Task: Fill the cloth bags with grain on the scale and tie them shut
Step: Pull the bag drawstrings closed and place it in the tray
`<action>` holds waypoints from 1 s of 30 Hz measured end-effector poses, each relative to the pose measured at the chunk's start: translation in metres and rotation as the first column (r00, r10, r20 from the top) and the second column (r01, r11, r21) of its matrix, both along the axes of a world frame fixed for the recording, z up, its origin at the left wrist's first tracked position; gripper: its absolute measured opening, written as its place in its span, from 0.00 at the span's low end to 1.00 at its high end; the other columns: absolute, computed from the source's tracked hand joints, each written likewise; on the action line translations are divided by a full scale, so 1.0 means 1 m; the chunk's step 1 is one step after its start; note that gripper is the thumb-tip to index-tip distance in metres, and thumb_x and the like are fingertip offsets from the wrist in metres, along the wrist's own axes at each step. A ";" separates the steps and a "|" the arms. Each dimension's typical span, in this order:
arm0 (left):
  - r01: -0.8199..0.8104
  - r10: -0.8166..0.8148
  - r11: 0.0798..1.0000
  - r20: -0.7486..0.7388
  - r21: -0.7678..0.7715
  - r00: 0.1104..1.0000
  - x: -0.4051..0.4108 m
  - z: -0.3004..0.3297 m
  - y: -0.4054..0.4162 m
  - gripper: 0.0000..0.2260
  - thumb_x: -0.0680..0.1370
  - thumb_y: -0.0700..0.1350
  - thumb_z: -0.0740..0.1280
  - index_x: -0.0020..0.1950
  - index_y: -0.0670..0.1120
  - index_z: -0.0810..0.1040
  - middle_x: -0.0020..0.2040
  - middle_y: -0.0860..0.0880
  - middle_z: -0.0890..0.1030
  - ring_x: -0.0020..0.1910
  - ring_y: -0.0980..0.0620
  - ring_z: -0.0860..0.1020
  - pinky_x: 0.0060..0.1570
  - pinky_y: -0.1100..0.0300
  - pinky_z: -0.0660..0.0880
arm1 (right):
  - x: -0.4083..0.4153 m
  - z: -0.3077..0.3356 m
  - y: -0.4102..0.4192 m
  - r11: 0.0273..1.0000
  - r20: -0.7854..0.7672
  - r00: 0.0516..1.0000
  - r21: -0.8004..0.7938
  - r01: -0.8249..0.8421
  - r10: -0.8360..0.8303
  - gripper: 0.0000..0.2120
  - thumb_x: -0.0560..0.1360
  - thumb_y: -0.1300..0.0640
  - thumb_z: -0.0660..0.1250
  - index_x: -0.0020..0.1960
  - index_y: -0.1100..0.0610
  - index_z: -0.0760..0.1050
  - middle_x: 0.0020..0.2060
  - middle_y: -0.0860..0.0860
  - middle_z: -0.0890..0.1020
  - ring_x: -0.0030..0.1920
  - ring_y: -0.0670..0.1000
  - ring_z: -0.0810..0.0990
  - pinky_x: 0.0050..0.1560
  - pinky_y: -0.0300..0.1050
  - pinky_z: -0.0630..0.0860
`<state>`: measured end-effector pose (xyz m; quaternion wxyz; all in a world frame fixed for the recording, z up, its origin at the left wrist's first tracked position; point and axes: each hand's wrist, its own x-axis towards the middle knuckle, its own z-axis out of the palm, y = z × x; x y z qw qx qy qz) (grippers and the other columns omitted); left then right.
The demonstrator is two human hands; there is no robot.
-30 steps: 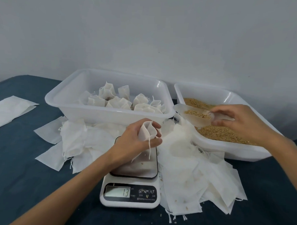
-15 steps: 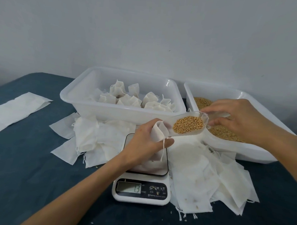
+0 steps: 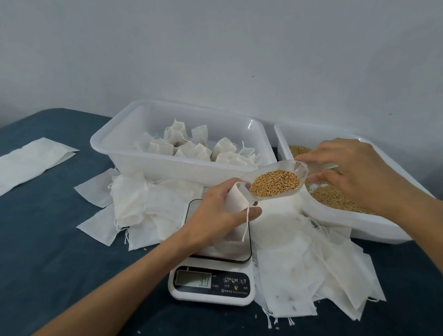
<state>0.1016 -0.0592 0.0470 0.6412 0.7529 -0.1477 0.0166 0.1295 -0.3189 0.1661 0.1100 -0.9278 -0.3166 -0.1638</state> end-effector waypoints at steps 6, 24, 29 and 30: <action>0.015 -0.015 1.000 0.020 -0.003 1.000 -0.001 0.000 0.001 0.14 0.77 0.46 0.77 0.61 0.55 0.80 0.53 0.59 0.86 0.50 0.64 0.82 0.47 0.73 0.73 | 0.001 0.000 0.003 0.999 0.064 0.998 -0.052 -0.003 0.006 0.18 0.71 0.63 0.77 0.60 0.54 0.84 0.48 0.47 0.83 0.47 0.53 0.79 0.56 0.43 0.64; 0.057 -0.058 0.996 -0.011 -0.068 0.998 0.004 -0.005 0.003 0.12 0.76 0.45 0.78 0.58 0.53 0.82 0.52 0.54 0.87 0.52 0.55 0.83 0.54 0.60 0.78 | -0.005 0.006 0.011 0.991 0.148 0.989 -0.132 0.010 0.010 0.18 0.72 0.64 0.76 0.61 0.55 0.83 0.48 0.49 0.84 0.50 0.57 0.80 0.61 0.48 0.63; 0.036 -0.037 0.998 -0.005 -0.047 0.999 0.003 -0.004 0.003 0.12 0.76 0.46 0.78 0.57 0.53 0.82 0.50 0.56 0.87 0.50 0.59 0.83 0.47 0.71 0.73 | -0.007 0.008 0.012 0.991 0.135 0.991 -0.136 0.018 0.001 0.18 0.72 0.64 0.75 0.61 0.55 0.83 0.48 0.49 0.83 0.51 0.57 0.79 0.62 0.47 0.62; 0.039 -0.039 0.998 -0.004 -0.048 0.999 0.003 -0.004 0.003 0.12 0.76 0.46 0.78 0.57 0.52 0.82 0.50 0.56 0.87 0.50 0.59 0.83 0.47 0.71 0.74 | -0.008 0.008 0.013 0.990 0.134 0.991 -0.136 0.020 -0.001 0.18 0.72 0.64 0.75 0.61 0.55 0.83 0.48 0.49 0.83 0.51 0.57 0.79 0.62 0.47 0.62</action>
